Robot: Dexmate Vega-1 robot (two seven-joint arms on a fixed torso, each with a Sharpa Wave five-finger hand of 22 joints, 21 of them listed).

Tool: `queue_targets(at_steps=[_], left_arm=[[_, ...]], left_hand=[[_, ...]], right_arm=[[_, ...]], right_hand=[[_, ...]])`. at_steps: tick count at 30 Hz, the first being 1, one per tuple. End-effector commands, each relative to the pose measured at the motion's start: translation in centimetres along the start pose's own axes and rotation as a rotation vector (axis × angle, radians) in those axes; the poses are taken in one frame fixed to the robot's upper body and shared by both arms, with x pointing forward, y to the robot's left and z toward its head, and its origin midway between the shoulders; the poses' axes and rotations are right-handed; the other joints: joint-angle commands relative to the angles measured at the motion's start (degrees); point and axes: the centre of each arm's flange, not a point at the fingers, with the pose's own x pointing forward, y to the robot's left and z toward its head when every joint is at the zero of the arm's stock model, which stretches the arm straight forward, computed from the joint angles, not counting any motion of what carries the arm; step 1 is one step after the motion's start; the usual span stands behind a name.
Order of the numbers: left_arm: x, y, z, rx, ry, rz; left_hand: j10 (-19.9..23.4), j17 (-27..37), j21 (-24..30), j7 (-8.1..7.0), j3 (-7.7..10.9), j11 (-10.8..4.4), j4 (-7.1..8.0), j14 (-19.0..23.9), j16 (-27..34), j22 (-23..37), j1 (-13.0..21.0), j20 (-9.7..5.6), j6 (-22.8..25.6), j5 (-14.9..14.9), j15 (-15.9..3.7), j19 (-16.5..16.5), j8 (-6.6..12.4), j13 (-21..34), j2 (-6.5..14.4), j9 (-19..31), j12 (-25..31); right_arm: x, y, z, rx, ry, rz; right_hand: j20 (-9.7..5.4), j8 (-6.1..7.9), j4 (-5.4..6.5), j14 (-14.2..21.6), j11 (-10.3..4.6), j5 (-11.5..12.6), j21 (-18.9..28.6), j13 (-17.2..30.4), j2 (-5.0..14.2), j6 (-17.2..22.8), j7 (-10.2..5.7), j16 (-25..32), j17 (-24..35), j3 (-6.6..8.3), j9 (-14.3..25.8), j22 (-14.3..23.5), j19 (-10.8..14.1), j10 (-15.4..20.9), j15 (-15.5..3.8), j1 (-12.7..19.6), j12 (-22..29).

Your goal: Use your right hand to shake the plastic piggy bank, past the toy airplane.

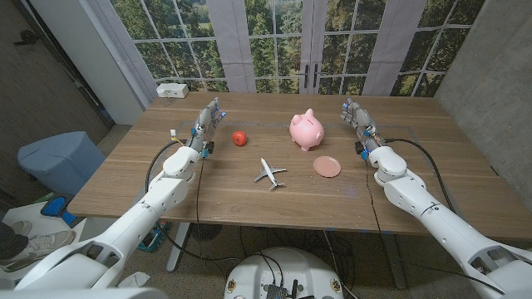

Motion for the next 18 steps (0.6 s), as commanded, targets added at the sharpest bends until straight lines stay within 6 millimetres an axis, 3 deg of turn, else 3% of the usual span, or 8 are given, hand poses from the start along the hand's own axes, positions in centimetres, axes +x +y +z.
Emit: queue_targets(at_steps=[1, 14, 18], left_arm=[[0.0, 0.0, -0.3, -0.005, -0.001, 0.001], [0.1, 0.0, -0.4, -0.012, -0.009, -0.004], [0.2, 0.0, -0.3, -0.014, -0.013, -0.004]], left_hand=[[0.07, 0.07, 0.25, -0.06, 0.08, 0.23, -0.37, 0.43, 0.23, 0.15, 0.1, -3.02, 0.43, 0.19, -3.34, 0.68, 0.25, 0.09, 3.14, 0.15, 0.24], [0.51, 0.12, 0.41, 0.12, 0.07, 0.42, -0.58, 0.77, 0.27, 0.16, -0.04, -2.65, 0.68, 0.18, -3.2, 1.38, 0.26, 0.08, 3.12, 0.17, 0.32], [0.61, 0.12, 0.42, 0.23, 0.08, 0.46, -0.66, 0.92, 0.29, 0.17, -0.07, -2.52, 0.85, 0.19, -3.14, 1.52, 0.29, 0.07, 3.14, 0.17, 0.32]], right_arm=[[-0.4, 1.1, 1.1, -0.224, 0.027, -0.046], [-0.9, 2.8, 3.0, -0.444, 0.051, -0.044], [-0.9, 3.2, 3.6, -0.504, 0.073, -0.022]], right_hand=[[0.72, -0.33, -1.5, -0.19, 0.08, -0.2, -0.37, 0.02, -1.89, -0.88, 0.04, -0.2, -0.13, -0.3, 0.14, 0.28, 0.04, -0.56, 0.5, 0.58, -0.16], [2.48, -1.02, -4.85, -2.48, -0.5, -0.12, -1.15, 0.45, -5.19, -4.93, -0.02, -0.78, -0.66, -1.3, 0.32, 0.39, 0.43, -3.57, 1.26, 2.27, -0.78], [2.25, -1.25, -5.8, -3.49, -0.96, 0.04, -1.49, 0.69, -5.76, -7.12, -0.4, -0.9, -0.78, -1.45, 0.4, 0.41, 0.43, -5.49, 1.23, 3.02, -1.08]])
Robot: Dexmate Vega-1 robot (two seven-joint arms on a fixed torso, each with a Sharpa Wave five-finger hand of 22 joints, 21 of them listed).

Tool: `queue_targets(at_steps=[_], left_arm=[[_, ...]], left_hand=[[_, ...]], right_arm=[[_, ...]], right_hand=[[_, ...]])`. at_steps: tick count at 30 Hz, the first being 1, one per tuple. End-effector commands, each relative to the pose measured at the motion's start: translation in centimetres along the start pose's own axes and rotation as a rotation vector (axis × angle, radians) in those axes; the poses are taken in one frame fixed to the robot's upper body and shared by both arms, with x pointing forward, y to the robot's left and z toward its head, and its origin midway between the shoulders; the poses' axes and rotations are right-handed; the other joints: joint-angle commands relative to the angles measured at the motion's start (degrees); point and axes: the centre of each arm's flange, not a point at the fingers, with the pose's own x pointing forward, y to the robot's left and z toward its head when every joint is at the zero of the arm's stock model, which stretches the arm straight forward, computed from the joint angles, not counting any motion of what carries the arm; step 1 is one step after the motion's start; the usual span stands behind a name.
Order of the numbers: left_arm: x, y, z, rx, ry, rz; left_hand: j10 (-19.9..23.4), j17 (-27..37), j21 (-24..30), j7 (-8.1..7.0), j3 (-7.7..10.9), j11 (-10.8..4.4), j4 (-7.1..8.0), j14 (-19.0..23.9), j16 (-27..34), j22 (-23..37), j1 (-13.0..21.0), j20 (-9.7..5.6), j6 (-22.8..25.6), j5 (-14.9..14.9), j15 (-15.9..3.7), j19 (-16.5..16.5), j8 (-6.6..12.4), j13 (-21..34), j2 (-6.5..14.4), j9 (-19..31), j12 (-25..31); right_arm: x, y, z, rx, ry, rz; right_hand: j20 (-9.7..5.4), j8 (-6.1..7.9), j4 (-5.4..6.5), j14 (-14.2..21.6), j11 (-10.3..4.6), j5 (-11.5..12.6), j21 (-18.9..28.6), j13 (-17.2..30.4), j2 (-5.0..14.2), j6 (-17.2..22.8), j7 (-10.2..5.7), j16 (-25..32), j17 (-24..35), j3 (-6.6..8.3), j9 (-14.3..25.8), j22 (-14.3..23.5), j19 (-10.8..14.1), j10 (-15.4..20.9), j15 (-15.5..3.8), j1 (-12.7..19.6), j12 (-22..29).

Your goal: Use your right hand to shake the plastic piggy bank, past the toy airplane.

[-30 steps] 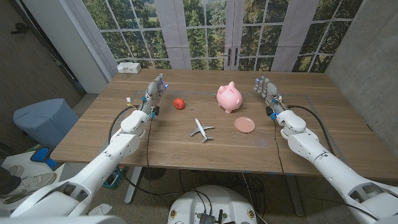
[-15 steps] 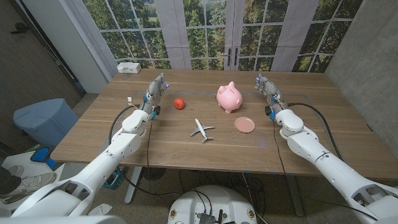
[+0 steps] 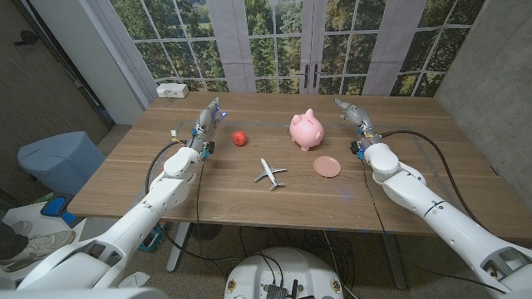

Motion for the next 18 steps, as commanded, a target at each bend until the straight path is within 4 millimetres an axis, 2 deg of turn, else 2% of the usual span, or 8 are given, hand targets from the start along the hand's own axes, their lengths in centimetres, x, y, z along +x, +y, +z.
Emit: queue_targets(at_steps=[1, 6, 11, 18], left_arm=[[0.1, 0.0, 0.0, -0.008, -0.009, -0.003], [0.1, -0.1, 0.0, -0.01, -0.01, -0.002], [0.1, -0.1, 0.1, -0.012, -0.016, 0.001], [-0.1, -0.2, 0.1, -0.015, -0.023, 0.004]], left_hand=[[0.38, 0.14, 0.27, 0.34, 0.08, 0.23, -0.2, 0.41, 0.3, 0.17, -0.09, -2.72, 0.34, 0.19, -3.03, 0.74, 0.29, 0.08, 3.14, 0.18, 0.34], [0.5, 0.15, 0.28, 0.46, 0.1, 0.31, -0.28, 0.59, 0.32, 0.18, -0.14, -2.59, 0.46, 0.19, -2.91, 0.92, 0.29, 0.07, 3.16, 0.19, 0.34], [0.66, 0.15, 0.3, 0.6, 0.1, 0.33, -0.36, 0.74, 0.33, 0.18, -0.18, -2.39, 0.58, 0.19, -2.91, 1.08, 0.31, 0.07, 3.15, 0.19, 0.36], [0.84, 0.15, 0.28, 0.61, 0.12, 0.44, -0.45, 0.8, 0.3, 0.19, -0.23, -2.31, 0.64, 0.2, -2.74, 1.19, 0.28, 0.07, 3.15, 0.2, 0.38]], right_arm=[[-0.5, 0.6, 2.1, -0.208, 0.036, 0.012], [-0.5, 0.9, 2.7, -0.268, 0.057, 0.032], [-0.7, 1.2, 3.3, -0.337, 0.072, 0.039], [-0.9, 1.8, 4.2, -0.409, 0.078, 0.07]], right_hand=[[-0.4, -0.35, -1.07, -1.48, -0.2, 0.31, -0.56, 0.39, -1.33, -2.31, -0.33, -0.24, 0.04, 0.02, 0.18, 0.15, 0.07, -2.15, 0.16, 0.97, -0.27], [-0.63, -0.33, -1.52, -2.75, -0.47, 0.54, -1.1, 0.61, -2.0, -4.0, -0.06, -0.39, -0.05, -0.37, 0.25, 0.15, -0.59, -3.99, 0.42, 1.19, -0.41], [1.13, 0.01, -1.8, -4.24, -0.68, 0.86, -2.02, 0.83, -2.47, -4.64, -0.44, -0.55, -0.07, -0.71, 0.32, 0.18, -2.55, -5.1, 0.41, 1.41, -0.26], [1.39, 0.03, -2.08, -5.13, -0.72, 1.24, -2.2, 1.01, -2.92, -5.59, -0.33, -0.54, -0.09, -0.94, 0.37, 0.22, -2.99, -6.21, 0.75, 1.81, -0.26]])
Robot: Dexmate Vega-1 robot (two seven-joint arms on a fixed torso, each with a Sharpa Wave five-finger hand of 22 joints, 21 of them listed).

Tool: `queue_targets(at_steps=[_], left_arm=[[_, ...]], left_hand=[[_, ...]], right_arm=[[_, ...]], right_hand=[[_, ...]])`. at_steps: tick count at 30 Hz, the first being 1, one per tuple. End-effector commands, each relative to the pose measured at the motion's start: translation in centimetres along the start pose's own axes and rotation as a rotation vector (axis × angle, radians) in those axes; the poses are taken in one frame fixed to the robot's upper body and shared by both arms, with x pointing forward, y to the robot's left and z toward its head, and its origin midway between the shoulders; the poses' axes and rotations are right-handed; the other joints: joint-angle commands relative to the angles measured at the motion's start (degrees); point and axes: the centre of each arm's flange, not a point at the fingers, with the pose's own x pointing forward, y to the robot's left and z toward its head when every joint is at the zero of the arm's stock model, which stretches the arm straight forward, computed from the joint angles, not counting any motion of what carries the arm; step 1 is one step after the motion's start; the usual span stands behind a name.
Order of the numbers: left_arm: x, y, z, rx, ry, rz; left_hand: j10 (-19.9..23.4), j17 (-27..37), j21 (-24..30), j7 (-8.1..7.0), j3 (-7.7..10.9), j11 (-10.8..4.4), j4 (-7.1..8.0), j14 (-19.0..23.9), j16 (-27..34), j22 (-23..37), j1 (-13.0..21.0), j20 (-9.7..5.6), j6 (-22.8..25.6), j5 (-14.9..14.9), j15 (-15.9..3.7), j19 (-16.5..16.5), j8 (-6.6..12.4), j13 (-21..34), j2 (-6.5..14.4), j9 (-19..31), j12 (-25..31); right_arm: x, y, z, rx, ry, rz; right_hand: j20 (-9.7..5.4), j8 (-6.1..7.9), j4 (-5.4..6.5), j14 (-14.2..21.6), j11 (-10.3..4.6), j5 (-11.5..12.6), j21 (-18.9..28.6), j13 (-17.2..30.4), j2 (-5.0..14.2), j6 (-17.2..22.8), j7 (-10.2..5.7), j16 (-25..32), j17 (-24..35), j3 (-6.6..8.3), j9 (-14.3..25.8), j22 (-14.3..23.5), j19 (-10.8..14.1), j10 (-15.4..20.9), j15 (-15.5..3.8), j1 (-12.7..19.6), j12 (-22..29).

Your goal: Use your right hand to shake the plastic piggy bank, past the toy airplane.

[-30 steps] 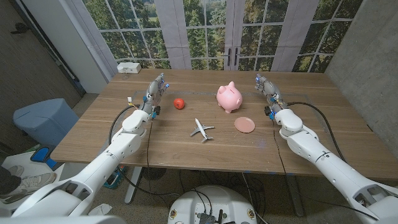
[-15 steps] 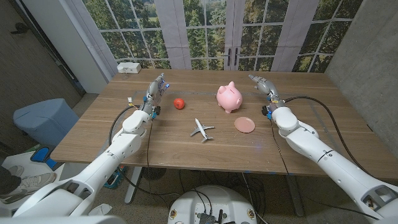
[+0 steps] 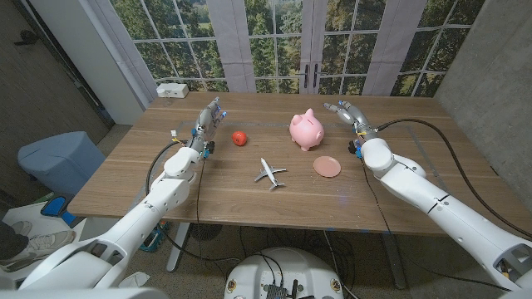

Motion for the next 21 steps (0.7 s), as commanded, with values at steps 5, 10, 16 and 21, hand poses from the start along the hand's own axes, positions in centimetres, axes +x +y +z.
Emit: queue_targets(at_steps=[5, 10, 16, 21], left_arm=[[-0.5, -0.1, 0.0, -0.011, -0.014, 0.009], [-0.8, 0.0, -0.1, -0.014, -0.018, 0.012], [-1.2, 0.0, 0.0, -0.015, -0.024, 0.013], [-1.5, 0.2, 0.0, -0.016, -0.025, 0.014]], left_hand=[[0.42, 0.17, 0.23, 0.19, 0.12, -0.01, -0.52, 0.39, 0.33, 0.2, -0.29, -1.9, 0.1, 0.19, -2.64, 0.86, 0.27, 0.08, 3.14, 0.21, 0.37], [0.5, 0.17, 0.23, 0.28, 0.13, 0.17, -0.58, 0.45, 0.31, 0.2, -0.33, -1.85, 0.17, 0.2, -2.64, 0.97, 0.27, 0.09, 3.14, 0.22, 0.37], [0.58, 0.17, 0.25, 0.39, 0.15, 0.14, -0.66, 0.54, 0.3, 0.21, -0.38, -1.69, 0.2, 0.2, -2.42, 1.16, 0.24, 0.09, 3.15, 0.23, 0.35], [0.61, 0.18, 0.25, 0.43, 0.15, 0.14, -0.69, 0.63, 0.3, 0.21, -0.42, -1.54, 0.27, 0.2, -2.42, 1.24, 0.25, 0.09, 3.14, 0.23, 0.34]], right_arm=[[-0.8, 0.8, 2.4, -0.207, 0.028, 0.05], [-1.0, 1.1, 3.3, -0.263, 0.049, 0.067], [-1.2, 1.8, 4.3, -0.339, 0.09, 0.094], [-1.4, 2.4, 4.9, -0.388, 0.103, 0.106]], right_hand=[[-0.32, 0.64, -0.59, -0.19, 0.44, 0.62, 0.05, 0.29, -0.9, -0.33, 0.54, 0.23, 0.17, -0.15, 0.11, 0.24, 0.12, -0.2, 0.33, 1.01, 0.48], [-0.27, 0.58, -0.9, -1.05, 0.79, 1.23, -0.06, 0.52, -2.03, -1.71, 1.08, 0.21, 0.13, -0.7, 0.22, 0.25, -0.08, -1.62, 0.76, 1.67, 0.37], [0.66, 0.45, -0.85, -2.48, 1.04, 1.9, -0.47, 0.78, -3.22, -3.56, 1.46, 0.07, 0.12, -1.53, 0.33, 0.28, -1.29, -3.13, 1.27, 2.01, 0.35], [0.79, 0.43, -0.76, -3.16, 0.79, 2.19, -0.65, 0.9, -3.72, -4.33, 1.26, 0.03, 0.13, -1.95, 0.37, 0.29, -1.94, -3.5, 1.33, 2.07, 0.48]])
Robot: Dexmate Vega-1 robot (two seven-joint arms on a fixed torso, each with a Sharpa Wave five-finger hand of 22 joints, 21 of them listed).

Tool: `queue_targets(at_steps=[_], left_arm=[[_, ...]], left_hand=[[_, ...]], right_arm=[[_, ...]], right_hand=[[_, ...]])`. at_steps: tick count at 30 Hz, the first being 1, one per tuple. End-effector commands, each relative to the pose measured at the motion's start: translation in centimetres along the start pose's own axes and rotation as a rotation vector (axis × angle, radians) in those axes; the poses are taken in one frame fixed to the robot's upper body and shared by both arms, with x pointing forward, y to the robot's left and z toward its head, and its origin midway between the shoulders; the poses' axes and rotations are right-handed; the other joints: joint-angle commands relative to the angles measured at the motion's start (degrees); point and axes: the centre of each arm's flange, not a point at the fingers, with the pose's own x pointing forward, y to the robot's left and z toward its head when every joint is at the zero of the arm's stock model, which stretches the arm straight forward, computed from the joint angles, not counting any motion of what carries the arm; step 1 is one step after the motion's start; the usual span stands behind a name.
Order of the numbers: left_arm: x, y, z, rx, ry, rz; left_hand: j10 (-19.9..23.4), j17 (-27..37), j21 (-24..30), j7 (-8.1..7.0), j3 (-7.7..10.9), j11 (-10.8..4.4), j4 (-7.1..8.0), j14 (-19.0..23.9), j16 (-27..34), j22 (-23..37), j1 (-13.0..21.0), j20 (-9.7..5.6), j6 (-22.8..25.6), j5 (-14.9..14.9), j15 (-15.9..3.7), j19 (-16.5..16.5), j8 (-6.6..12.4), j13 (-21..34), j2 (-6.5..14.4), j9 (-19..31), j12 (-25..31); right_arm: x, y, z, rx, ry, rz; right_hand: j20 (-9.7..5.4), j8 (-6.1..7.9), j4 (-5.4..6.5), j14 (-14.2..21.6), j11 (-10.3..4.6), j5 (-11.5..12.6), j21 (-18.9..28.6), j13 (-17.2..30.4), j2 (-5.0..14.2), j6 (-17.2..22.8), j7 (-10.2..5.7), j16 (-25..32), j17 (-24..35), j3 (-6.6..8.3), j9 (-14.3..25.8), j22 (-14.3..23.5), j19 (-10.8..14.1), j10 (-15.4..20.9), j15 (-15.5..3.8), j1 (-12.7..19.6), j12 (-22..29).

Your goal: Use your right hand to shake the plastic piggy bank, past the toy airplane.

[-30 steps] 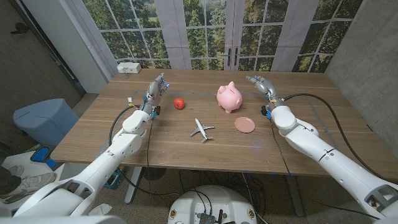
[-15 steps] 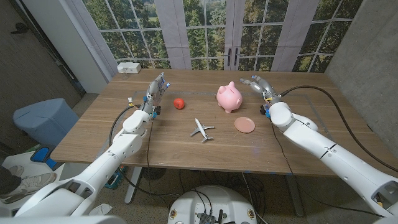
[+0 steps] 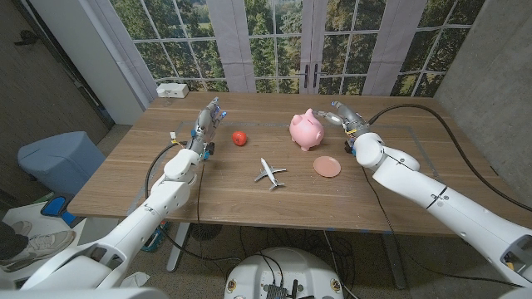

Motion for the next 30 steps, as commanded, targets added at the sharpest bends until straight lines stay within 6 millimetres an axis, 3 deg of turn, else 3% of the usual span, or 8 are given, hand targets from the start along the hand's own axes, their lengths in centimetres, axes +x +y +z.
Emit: queue_targets(at_steps=[1, 10, 18, 24, 30], left_arm=[[-0.8, 0.2, 0.0, -0.001, -0.006, 0.005], [-1.4, 0.4, -0.1, -0.007, -0.005, 0.011], [-1.7, 0.7, 0.0, -0.008, -0.005, 0.018], [-1.9, 0.8, 0.0, -0.011, -0.008, 0.023], [-2.0, 1.0, 0.1, -0.01, -0.012, 0.024]], left_hand=[[0.2, 0.19, 0.25, 0.14, 0.08, 0.14, -0.3, 0.15, 0.31, 0.22, -0.43, -1.53, -0.01, 0.2, -2.26, 0.63, 0.26, 0.09, 3.14, 0.23, 0.33], [0.24, 0.21, 0.23, 0.4, 0.08, 0.25, -0.34, 0.21, 0.28, 0.23, -0.54, -1.43, 0.01, 0.21, -2.1, 0.75, 0.22, 0.1, 3.14, 0.24, 0.29], [0.22, 0.23, 0.19, 0.47, 0.07, 0.23, -0.33, 0.27, 0.28, 0.23, -0.66, -1.4, 0.02, 0.21, -2.0, 0.82, 0.2, 0.1, 3.14, 0.25, 0.25], [0.3, 0.25, 0.18, 0.56, 0.06, 0.29, -0.32, 0.3, 0.27, 0.23, -0.75, -1.26, 0.02, 0.22, -1.92, 0.89, 0.18, 0.1, 3.15, 0.25, 0.25], [0.29, 0.25, 0.14, 0.62, 0.06, 0.2, -0.35, 0.34, 0.25, 0.24, -0.82, -1.08, -0.01, 0.23, -1.9, 0.92, 0.15, 0.11, 3.14, 0.26, 0.22]], right_arm=[[-0.5, 0.6, 1.7, -0.141, 0.059, 0.035], [-0.2, 1.5, 2.7, -0.214, 0.097, 0.069], [0.6, 2.4, 3.4, -0.265, 0.139, 0.125], [1.1, 2.8, 3.8, -0.292, 0.149, 0.132], [1.7, 3.4, 3.9, -0.311, 0.175, 0.151]], right_hand=[[0.07, 0.18, 0.05, -0.68, 0.06, 0.4, -0.24, 0.19, -0.36, -0.87, 0.12, 0.04, 0.12, -0.46, 0.1, 0.3, -0.42, -0.42, 0.15, -0.19, 0.31], [0.24, 0.32, 0.03, -2.07, 0.25, 1.22, -0.32, 0.51, -1.62, -2.35, 0.46, 0.07, 0.08, -1.5, 0.17, 0.31, -1.42, -1.92, -0.3, 0.52, 0.34], [1.34, 0.68, 0.17, -2.62, 3.34, 2.35, -0.16, 1.08, -2.21, -3.62, 2.01, 0.5, 0.05, -2.62, 0.44, 0.32, -1.97, -4.11, 1.41, 1.92, 0.47], [1.65, 0.87, 0.28, -2.86, 3.34, 2.79, -0.15, 1.42, -2.45, -4.08, 2.69, 0.69, 0.14, -3.26, 0.59, 0.32, -2.34, -4.32, 1.27, 2.37, 0.85], [1.73, 1.55, 0.44, -2.38, 2.25, 3.34, 0.07, 1.96, -2.49, -3.26, 2.86, 1.23, 0.31, -4.05, 0.78, 0.33, -2.18, -2.75, 0.49, 3.0, 1.88]])
